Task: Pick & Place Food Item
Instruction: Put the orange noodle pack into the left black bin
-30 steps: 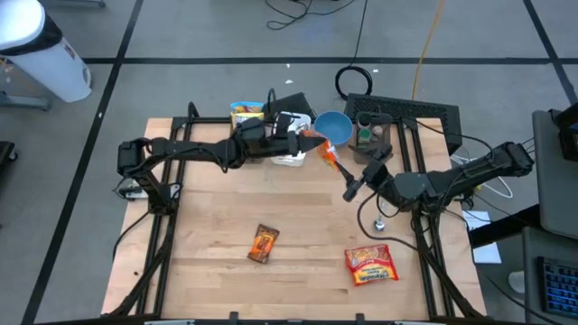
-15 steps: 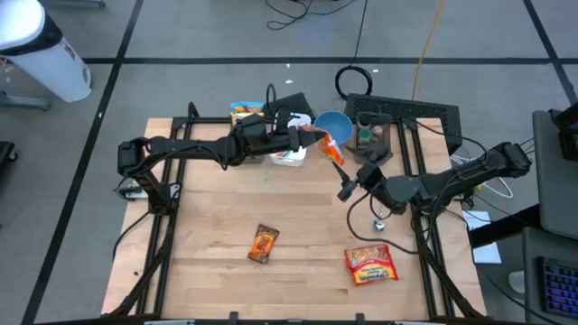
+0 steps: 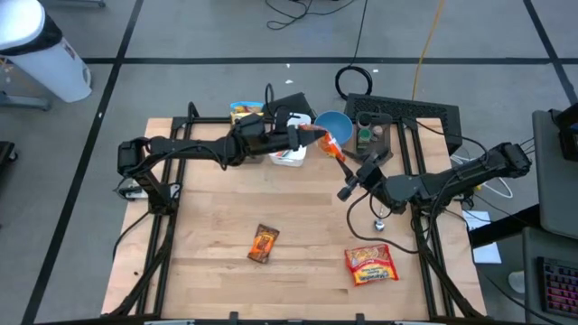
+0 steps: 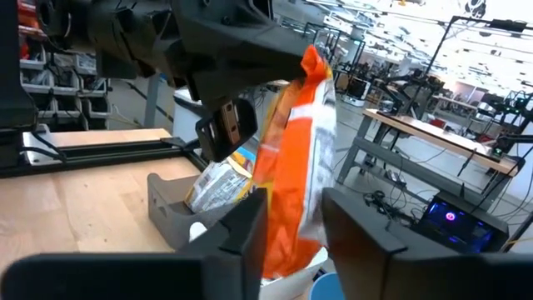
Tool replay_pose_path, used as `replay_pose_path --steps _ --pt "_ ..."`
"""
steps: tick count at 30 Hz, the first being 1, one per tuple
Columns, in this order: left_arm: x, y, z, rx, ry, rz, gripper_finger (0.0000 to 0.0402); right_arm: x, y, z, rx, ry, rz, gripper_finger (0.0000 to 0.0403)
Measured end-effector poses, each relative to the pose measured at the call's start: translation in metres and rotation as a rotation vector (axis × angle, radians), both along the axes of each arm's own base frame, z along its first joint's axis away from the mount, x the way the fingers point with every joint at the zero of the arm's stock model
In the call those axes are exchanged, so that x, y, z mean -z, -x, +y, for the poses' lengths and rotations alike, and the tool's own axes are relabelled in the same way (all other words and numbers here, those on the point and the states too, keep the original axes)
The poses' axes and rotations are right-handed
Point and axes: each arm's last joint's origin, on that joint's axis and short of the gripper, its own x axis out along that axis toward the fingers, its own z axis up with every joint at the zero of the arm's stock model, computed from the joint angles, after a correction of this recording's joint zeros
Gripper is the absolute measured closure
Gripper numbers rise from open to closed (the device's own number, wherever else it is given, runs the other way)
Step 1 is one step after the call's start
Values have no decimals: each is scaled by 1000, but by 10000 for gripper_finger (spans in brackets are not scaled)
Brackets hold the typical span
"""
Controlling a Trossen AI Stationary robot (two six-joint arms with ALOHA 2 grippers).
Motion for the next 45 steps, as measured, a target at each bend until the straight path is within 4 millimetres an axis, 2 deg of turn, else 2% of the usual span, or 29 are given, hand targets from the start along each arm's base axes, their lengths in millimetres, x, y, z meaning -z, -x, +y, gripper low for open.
replay_pose_path --steps 6,16,22,32,38,45 --pt "-2 0 0 1 -1 -22 401 0 0 0 0 0 0 338" --pt "-2 0 -2 5 -2 -26 401 0 0 0 -1 0 0 359" --pt "-2 0 -3 8 -2 -26 401 0 0 0 -1 0 0 397" --pt "-3 0 -3 53 -24 -26 376 0 0 0 -2 -2 -6 402" --pt "-7 2 -1 103 -120 -67 330 -5 0 0 -2 7 -33 402" --pt "-8 5 8 150 -138 -69 223 -8 1 0 -5 13 -53 403"
